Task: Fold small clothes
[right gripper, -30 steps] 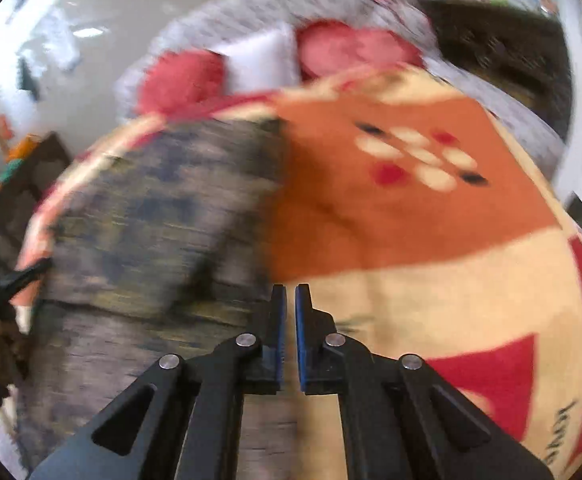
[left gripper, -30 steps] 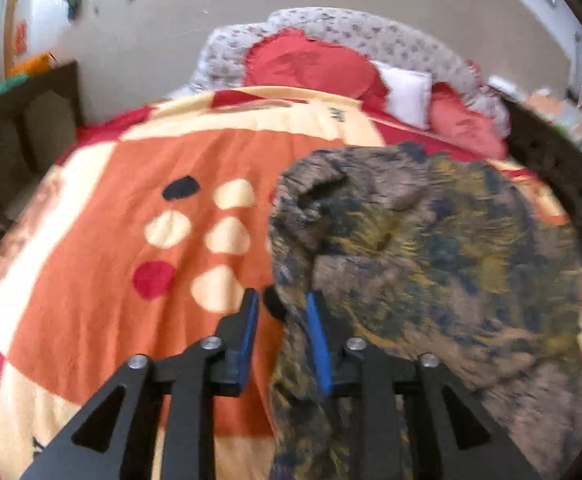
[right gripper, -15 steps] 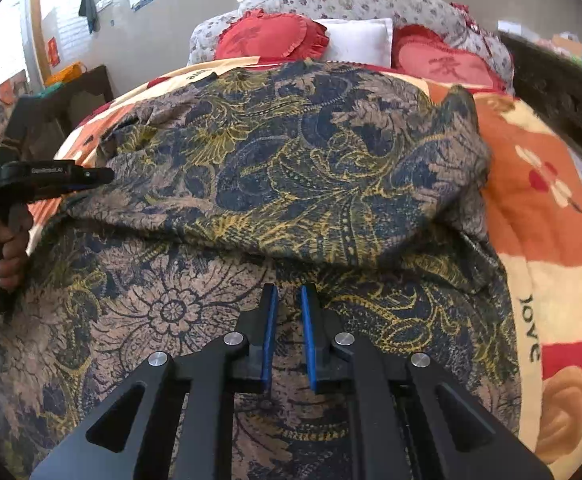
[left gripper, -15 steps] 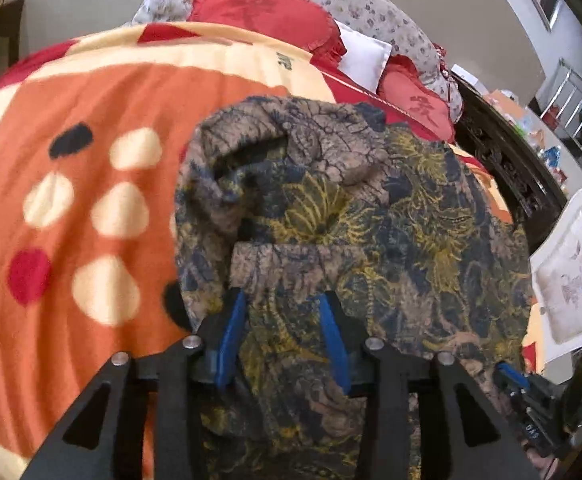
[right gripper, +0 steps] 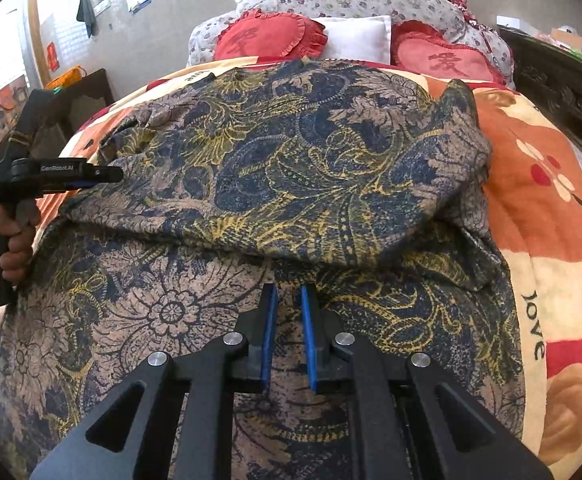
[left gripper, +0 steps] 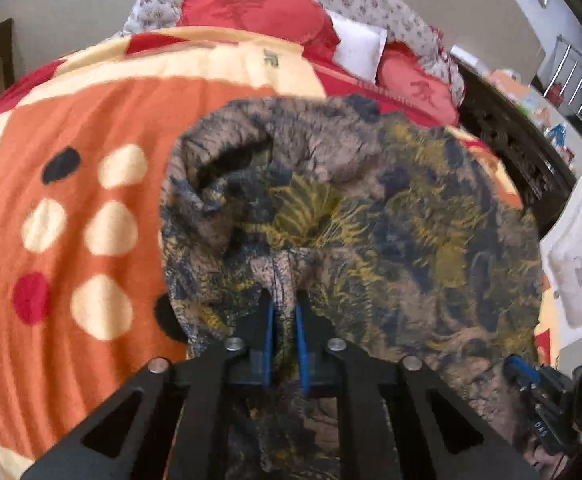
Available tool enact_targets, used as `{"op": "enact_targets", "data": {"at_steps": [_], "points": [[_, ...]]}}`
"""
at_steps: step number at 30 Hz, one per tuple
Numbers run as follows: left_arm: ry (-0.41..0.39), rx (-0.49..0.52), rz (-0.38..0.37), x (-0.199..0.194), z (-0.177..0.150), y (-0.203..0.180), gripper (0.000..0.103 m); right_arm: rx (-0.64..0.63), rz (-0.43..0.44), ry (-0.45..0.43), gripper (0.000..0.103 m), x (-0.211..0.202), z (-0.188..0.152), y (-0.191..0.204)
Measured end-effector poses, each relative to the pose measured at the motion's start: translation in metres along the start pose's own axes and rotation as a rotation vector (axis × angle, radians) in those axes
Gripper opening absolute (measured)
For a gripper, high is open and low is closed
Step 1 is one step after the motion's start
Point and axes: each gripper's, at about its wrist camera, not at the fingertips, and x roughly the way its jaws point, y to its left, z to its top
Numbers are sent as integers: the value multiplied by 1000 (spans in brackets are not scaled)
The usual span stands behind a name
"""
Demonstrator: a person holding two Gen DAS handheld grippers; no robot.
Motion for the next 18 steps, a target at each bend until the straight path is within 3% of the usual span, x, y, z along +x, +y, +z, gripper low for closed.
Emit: {"op": "enact_targets", "data": {"at_steps": [5, 8, 11, 13, 17, 18], "points": [[-144, -20, 87, -42, 12, -1, 7, -1, 0, 0, 19, 0, 0, 0], [-112, -21, 158, -35, 16, 7, 8, -2, -2, 0, 19, 0, 0, 0], [-6, 7, 223, -12, 8, 9, 21, -1, 0, -1, 19, -1, 0, 0], [1, -5, 246, -11, 1, 9, 30, 2, 3, -1, 19, -1, 0, 0], [-174, -15, 297, -44, -5, -8, 47, 38, -3, -27, 19, -10, 4, -6], [-228, -5, 324, -53, -6, -15, 58, 61, -1, -53, 19, -16, 7, -11]]}}
